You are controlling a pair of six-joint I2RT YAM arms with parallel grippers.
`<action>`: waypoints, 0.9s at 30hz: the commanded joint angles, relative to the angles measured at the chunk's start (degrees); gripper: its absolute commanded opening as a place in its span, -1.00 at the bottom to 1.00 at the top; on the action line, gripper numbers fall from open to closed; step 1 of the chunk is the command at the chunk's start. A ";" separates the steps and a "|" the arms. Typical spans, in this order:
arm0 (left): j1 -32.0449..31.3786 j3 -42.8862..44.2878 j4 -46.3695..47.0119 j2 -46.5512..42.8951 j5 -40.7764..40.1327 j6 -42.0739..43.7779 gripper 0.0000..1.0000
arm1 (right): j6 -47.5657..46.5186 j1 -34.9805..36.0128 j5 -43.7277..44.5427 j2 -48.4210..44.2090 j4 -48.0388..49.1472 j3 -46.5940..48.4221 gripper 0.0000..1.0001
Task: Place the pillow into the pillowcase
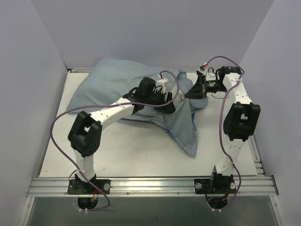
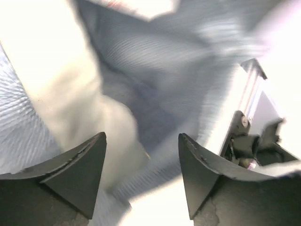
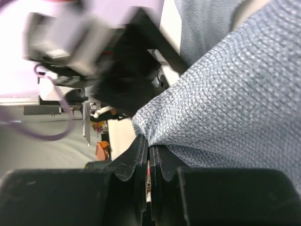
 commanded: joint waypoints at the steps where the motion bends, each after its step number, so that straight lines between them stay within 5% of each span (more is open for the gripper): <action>1: 1.25 1.17 -6.00 -11.49 3.37 10.21 0.42 | -2.11 2.78 -5.05 -0.36 -4.81 3.49 -1.00; 4: 1.51 4.75 -12.85 -14.84 -2.77 15.38 0.43 | 2.52 5.67 0.56 -0.35 -1.14 2.80 -1.00; 7: 1.16 7.14 -17.17 -15.81 -14.10 20.57 0.40 | 23.10 6.91 13.98 -6.93 22.01 -8.65 -1.00; 9: 0.99 9.07 -19.71 -13.62 -21.67 23.13 0.34 | 27.58 6.74 22.16 -11.84 33.31 -12.14 -1.00; 17: 0.55 26.10 -24.21 2.18 -28.11 24.55 0.20 | 31.37 4.98 24.31 -14.50 37.02 -15.31 -1.00; 27: -0.07 35.27 -27.45 13.28 -28.99 26.05 0.24 | 32.17 6.65 25.63 -18.11 40.19 -15.40 -1.00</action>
